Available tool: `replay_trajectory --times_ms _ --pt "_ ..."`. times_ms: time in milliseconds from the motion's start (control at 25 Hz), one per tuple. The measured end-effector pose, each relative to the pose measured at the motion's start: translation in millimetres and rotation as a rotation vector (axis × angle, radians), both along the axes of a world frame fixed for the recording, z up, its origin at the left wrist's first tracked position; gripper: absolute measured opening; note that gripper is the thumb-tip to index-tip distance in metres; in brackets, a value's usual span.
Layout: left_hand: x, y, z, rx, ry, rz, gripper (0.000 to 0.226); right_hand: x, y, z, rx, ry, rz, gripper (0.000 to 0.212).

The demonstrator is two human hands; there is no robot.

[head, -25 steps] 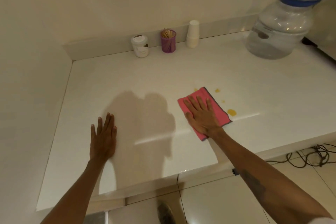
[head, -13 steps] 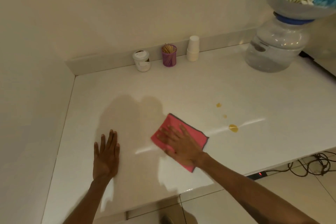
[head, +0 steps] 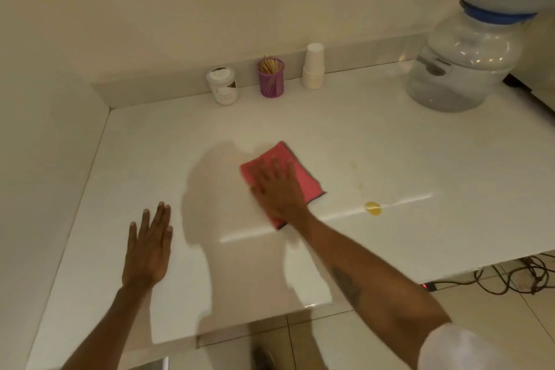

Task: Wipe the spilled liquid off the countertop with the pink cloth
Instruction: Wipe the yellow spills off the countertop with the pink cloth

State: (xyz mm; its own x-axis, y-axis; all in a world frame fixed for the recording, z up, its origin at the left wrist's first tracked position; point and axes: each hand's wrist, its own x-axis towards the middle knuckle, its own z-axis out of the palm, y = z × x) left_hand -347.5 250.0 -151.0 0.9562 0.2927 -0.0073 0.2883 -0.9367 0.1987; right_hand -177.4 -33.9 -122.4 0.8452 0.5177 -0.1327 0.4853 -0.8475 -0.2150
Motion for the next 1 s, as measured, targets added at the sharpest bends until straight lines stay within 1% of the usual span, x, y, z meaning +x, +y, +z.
replay_trajectory --times_ms 120,200,280,320,360,440,520,600,680,760,880,920,1000 --pt "1 -6 6 -0.028 0.031 0.026 0.055 -66 -9 -8 0.095 -0.009 0.120 0.057" --pt "2 -13 9 -0.048 0.036 0.068 0.055 -102 -44 -15 0.082 -0.022 0.135 0.057" --pt "6 -23 11 -0.061 0.027 0.124 0.053 -124 -98 -22 0.092 0.008 0.056 0.055" --pt "6 -24 11 -0.050 0.025 0.141 0.053 -127 -124 -25 0.127 0.024 -0.039 0.055" --pt "6 -27 10 -0.041 0.019 0.141 0.053 -124 -154 -26 0.118 0.032 -0.155 0.056" --pt "6 -26 10 -0.033 0.004 0.136 0.053 -96 -203 -28 0.019 -0.027 -0.329 0.062" --pt "8 -30 11 -0.025 0.000 0.152 0.053 -42 -233 -22 -0.020 -0.028 -0.433 0.064" --pt "7 -33 9 -0.003 -0.013 0.148 0.053 10 -232 -13 -0.029 0.014 -0.452 0.063" --pt "8 -30 9 0.001 -0.023 0.141 0.053 42 -202 -9 -0.020 0.042 -0.416 0.062" --pt "8 -29 6 -0.008 -0.025 0.144 0.053 42 -168 -8 -0.023 0.025 -0.303 0.060" --pt "7 -25 4 -0.013 -0.027 0.141 0.052 1 -139 -7 -0.021 -0.034 -0.091 0.059" --pt "8 -24 5 -0.026 -0.025 0.138 0.052 -18 -142 -8 -0.033 -0.050 -0.023 0.058" --pt "8 -26 5 -0.029 -0.017 0.137 0.052 -48 -167 -15 -0.018 -0.065 0.043 0.057"
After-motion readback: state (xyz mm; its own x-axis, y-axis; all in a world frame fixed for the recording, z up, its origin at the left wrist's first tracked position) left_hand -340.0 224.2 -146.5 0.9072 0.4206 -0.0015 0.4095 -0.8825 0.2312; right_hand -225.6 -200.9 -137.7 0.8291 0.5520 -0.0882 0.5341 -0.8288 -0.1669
